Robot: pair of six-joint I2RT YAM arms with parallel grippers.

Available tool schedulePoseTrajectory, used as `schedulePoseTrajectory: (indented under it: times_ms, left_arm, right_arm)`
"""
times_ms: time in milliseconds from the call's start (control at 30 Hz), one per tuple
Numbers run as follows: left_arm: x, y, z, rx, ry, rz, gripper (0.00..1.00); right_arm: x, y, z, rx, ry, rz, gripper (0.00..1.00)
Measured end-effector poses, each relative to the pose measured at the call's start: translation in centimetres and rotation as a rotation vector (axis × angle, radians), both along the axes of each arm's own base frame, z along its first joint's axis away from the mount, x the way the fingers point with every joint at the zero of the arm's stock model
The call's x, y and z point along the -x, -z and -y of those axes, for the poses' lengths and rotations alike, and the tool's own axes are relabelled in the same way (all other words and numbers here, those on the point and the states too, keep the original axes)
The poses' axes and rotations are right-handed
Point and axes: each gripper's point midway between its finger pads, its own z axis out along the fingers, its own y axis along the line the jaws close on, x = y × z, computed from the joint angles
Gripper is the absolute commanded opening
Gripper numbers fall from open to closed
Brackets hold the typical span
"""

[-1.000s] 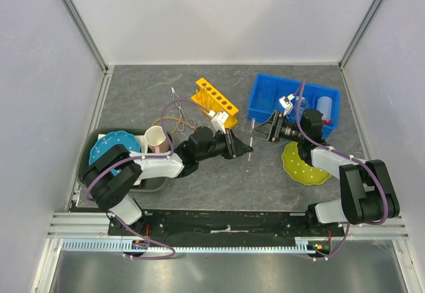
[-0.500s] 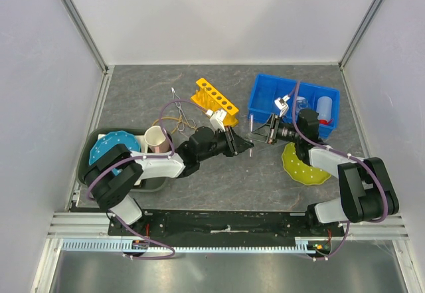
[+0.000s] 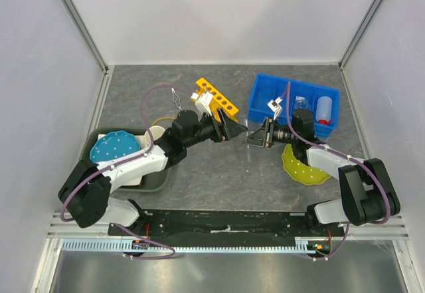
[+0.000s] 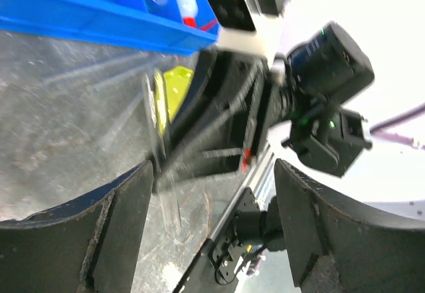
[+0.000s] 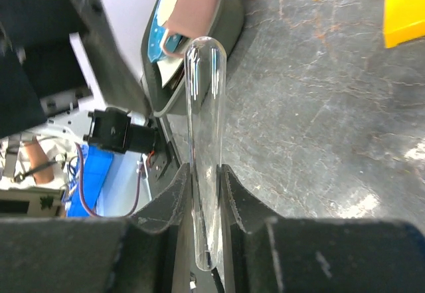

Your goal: Organize the chemistry lab equipment

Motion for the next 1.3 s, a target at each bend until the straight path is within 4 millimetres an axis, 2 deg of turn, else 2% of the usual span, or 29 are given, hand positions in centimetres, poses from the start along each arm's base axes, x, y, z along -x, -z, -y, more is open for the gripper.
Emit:
schedulePoseTrajectory:
  times_ms: [167,300,600,1000,1100,1133,1167,1200,1300]
  left_arm:
    - [-3.2,-1.2,-0.9,-0.072,-0.033,-0.050,0.79]
    - [-4.0,-0.9,-0.2,-0.138,-0.014,-0.091,0.70]
    - [-3.3,3.4,-0.2,-0.291,0.039,-0.211,0.55]
    - [-2.3,3.7,0.6,-0.302,0.129,-0.235,0.38]
    - [-2.1,4.2,0.7,-0.305,0.149,-0.248,0.29]
    - [-1.9,4.2,0.8,-0.306,0.156,-0.251,0.21]
    - [-1.9,4.2,0.8,-0.305,0.162,-0.251,0.17]
    - [-1.8,4.2,0.8,-0.308,0.167,-0.244,0.15]
    - [-1.8,4.2,0.7,-0.309,0.171,-0.240,0.12]
  right_arm:
    - [1.4,-0.2,-1.5,0.019,-0.091,0.050,0.15]
    - [2.4,-0.3,-1.8,0.028,-0.137,0.084,0.16]
    - [3.3,-0.2,-2.2,0.039,-0.193,0.121,0.16]
    - [3.8,0.1,-2.3,0.056,-0.224,0.154,0.17]
    - [3.9,0.2,-2.4,0.063,-0.233,0.162,0.17]
    - [3.9,0.3,-2.4,0.066,-0.236,0.163,0.18]
    - [4.0,0.3,-2.4,0.069,-0.238,0.166,0.19]
    - [4.0,0.4,-2.4,0.070,-0.241,0.169,0.21]
    - [4.1,0.4,-2.3,0.078,-0.249,0.174,0.35]
